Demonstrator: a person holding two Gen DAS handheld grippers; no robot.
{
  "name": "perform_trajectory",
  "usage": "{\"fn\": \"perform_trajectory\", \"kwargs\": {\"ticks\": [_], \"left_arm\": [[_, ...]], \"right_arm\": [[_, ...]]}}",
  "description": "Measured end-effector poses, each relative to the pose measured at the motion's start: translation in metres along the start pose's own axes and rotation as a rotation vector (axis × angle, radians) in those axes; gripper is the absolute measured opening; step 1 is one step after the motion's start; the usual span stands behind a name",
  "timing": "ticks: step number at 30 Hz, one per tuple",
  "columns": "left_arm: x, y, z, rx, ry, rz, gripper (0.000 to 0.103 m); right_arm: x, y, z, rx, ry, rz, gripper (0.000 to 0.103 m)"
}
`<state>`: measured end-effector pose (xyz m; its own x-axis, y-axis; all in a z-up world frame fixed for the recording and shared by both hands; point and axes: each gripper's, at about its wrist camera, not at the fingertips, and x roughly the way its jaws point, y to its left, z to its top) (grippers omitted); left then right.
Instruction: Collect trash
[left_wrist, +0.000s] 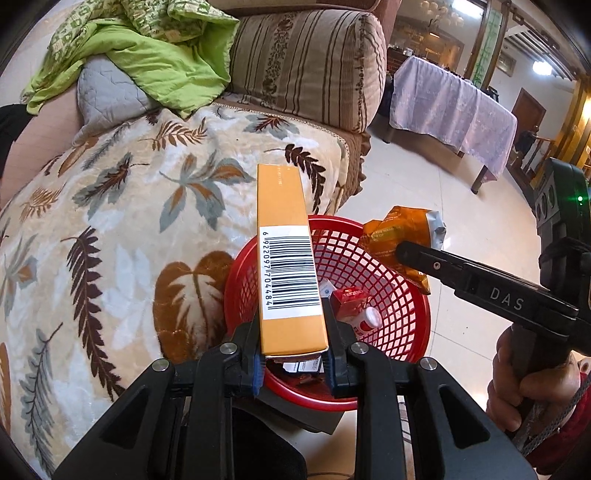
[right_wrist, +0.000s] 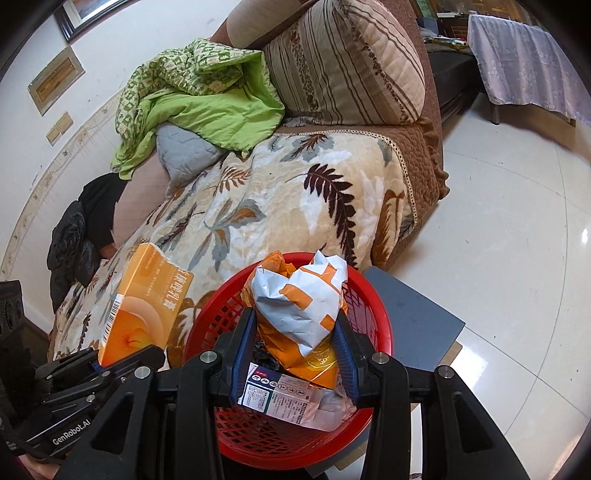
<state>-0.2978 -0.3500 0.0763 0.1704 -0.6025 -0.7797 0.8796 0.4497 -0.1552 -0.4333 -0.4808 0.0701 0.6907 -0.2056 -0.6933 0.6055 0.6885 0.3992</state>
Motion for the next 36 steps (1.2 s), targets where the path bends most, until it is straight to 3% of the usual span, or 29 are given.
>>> {"fn": "perform_trajectory", "kwargs": {"ticks": [11, 13, 15, 21, 25, 30, 36], "left_arm": [[0.011, 0.001, 0.001, -0.02, 0.007, -0.013, 0.024], [0.012, 0.002, 0.002, -0.024, 0.009, -0.012, 0.032], [0.011, 0.005, 0.002, -0.037, 0.001, -0.008, 0.046], [0.006, 0.008, 0.002, -0.055, -0.015, -0.012, 0.054], [-0.006, 0.015, 0.001, -0.072, -0.049, 0.005, 0.062], [-0.025, 0.025, -0.002, -0.082, -0.1, 0.055, 0.077], [-0.048, 0.036, -0.013, -0.073, -0.146, 0.128, 0.085]], "right_arm": [[0.008, -0.004, 0.001, 0.011, 0.021, -0.023, 0.048], [0.009, -0.004, 0.001, 0.015, 0.024, -0.026, 0.048], [0.008, -0.004, 0.001, 0.015, 0.023, -0.029, 0.049], [0.004, -0.001, 0.001, 0.017, 0.014, -0.043, 0.053], [-0.001, 0.004, 0.003, 0.005, 0.001, -0.06, 0.062], [-0.009, 0.018, 0.001, -0.033, -0.022, -0.136, 0.076], [-0.014, 0.046, -0.01, -0.097, -0.045, -0.31, 0.089]]}}
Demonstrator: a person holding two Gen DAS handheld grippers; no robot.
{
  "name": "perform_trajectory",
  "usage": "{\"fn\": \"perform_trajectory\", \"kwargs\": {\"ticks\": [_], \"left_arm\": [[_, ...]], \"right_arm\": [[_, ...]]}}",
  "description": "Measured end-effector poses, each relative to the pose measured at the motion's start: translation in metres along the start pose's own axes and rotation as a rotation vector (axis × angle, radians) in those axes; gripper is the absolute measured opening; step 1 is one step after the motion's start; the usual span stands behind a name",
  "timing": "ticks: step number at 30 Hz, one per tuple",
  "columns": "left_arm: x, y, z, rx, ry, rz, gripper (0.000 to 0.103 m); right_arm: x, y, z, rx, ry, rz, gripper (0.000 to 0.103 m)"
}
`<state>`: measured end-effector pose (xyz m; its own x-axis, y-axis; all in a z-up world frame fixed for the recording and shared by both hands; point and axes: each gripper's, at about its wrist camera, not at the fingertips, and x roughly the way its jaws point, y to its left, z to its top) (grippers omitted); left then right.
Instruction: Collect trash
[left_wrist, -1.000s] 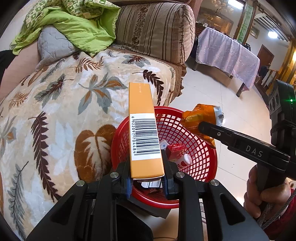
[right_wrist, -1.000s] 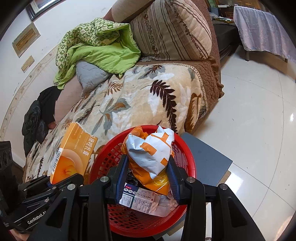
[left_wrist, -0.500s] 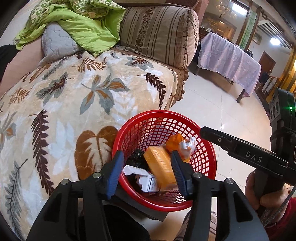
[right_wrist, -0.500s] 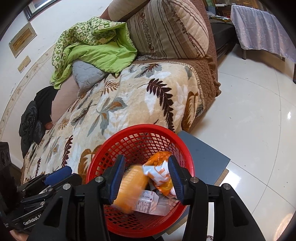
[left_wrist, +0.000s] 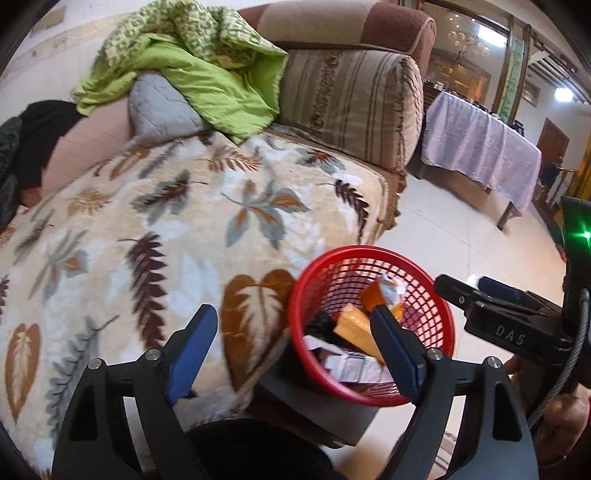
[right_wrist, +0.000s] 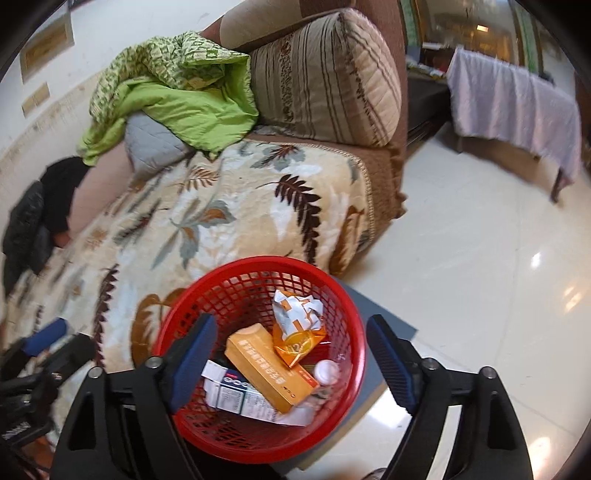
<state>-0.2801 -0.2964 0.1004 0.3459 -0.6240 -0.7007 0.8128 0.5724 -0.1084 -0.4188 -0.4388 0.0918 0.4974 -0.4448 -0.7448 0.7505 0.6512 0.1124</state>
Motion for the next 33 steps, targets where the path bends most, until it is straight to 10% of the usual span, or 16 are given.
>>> {"fn": "perform_trajectory", "kwargs": {"ticks": [7, 33], "left_arm": [[-0.033, 0.019, -0.011, 0.029, -0.068, 0.102, 0.09], [-0.095, 0.072, -0.063, -0.007, -0.102, 0.327, 0.097]], "right_arm": [[-0.023, 0.029, -0.017, 0.018, -0.08, -0.164, 0.1], [-0.075, 0.096, -0.071, -0.095, -0.158, -0.204, 0.102]]}}
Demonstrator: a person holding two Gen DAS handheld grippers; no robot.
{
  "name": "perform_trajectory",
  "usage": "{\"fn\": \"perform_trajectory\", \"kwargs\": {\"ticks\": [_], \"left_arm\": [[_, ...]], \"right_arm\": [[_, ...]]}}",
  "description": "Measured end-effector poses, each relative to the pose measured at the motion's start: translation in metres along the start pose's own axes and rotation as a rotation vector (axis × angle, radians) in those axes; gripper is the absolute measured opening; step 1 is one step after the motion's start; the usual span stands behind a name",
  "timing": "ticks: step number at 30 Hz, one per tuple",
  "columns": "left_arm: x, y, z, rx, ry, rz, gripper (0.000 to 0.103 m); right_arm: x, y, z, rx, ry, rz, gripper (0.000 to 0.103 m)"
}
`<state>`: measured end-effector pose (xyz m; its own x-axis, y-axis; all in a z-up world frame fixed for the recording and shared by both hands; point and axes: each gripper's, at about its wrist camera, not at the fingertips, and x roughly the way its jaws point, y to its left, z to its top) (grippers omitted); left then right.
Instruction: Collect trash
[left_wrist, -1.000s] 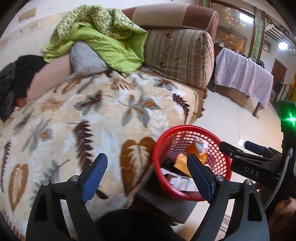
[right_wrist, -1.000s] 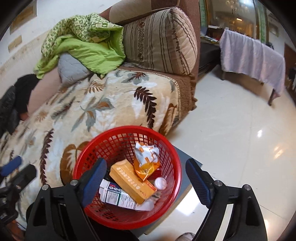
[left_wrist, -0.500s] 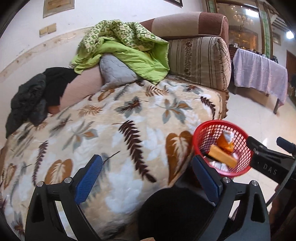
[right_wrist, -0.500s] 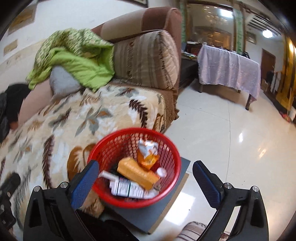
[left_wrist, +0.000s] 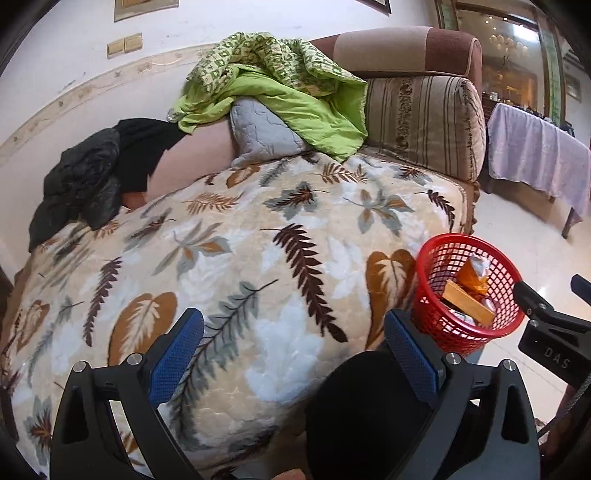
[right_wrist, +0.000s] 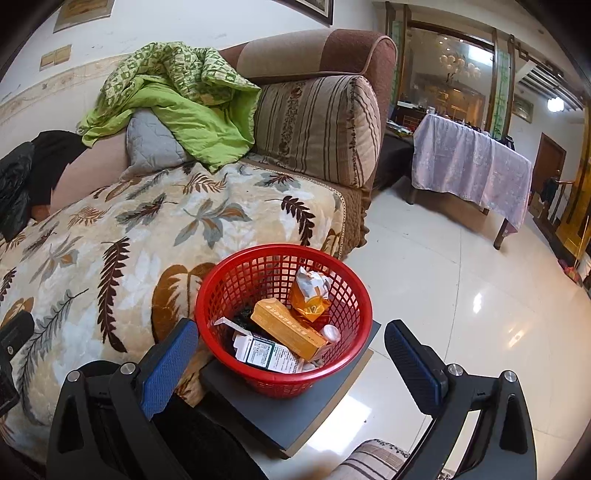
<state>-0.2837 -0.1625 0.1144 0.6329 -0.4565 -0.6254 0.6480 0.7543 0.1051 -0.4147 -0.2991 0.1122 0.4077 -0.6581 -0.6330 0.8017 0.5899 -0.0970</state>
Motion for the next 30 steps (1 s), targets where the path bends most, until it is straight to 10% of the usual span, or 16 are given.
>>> {"fn": "perform_trajectory", "kwargs": {"ticks": [30], "left_arm": [[0.001, -0.015, -0.007, 0.078, -0.013, -0.007, 0.097]], "right_arm": [[0.006, 0.0, -0.002, 0.002, 0.018, 0.005, 0.102]]}}
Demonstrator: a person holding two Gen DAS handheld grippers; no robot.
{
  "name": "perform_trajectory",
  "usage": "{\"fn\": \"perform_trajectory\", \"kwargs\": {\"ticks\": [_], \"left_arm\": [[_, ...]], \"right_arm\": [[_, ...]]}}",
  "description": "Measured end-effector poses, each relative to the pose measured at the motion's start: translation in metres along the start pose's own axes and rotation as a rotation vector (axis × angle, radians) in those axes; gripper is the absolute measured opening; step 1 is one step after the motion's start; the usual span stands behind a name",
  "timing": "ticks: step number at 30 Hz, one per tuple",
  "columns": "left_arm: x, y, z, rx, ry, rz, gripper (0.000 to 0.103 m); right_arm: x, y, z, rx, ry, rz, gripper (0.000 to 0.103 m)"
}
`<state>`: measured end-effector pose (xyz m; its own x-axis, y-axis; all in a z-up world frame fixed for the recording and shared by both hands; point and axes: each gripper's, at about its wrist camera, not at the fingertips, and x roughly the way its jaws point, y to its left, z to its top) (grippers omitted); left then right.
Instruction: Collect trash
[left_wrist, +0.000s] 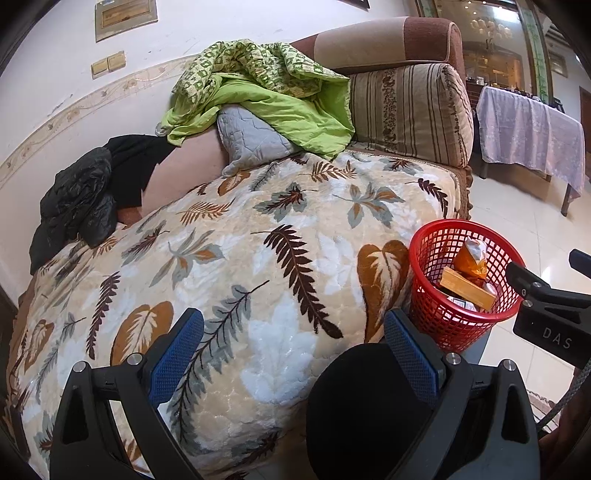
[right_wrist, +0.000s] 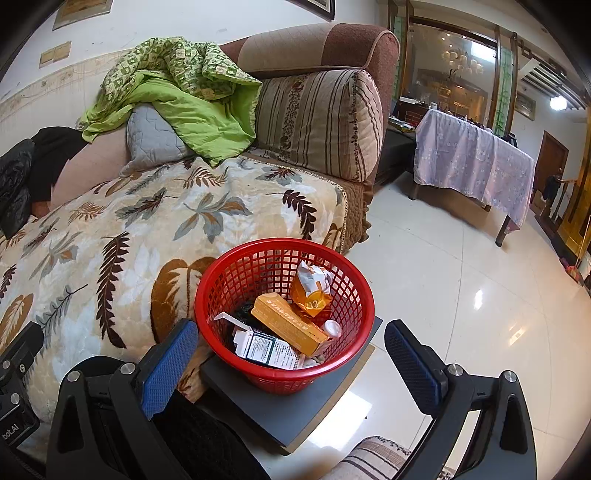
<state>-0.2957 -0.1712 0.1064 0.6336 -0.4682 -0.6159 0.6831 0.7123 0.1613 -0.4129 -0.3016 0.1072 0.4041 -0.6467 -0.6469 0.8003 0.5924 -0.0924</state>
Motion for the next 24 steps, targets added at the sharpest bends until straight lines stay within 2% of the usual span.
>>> {"fn": "perform_trajectory", "kwargs": {"ticks": [24], "left_arm": [[0.0005, 0.0054, -0.0012, 0.006, -0.006, 0.004, 0.097]], "right_arm": [[0.0006, 0.0023, -0.0002, -0.007, 0.002, 0.001, 0.102]]}}
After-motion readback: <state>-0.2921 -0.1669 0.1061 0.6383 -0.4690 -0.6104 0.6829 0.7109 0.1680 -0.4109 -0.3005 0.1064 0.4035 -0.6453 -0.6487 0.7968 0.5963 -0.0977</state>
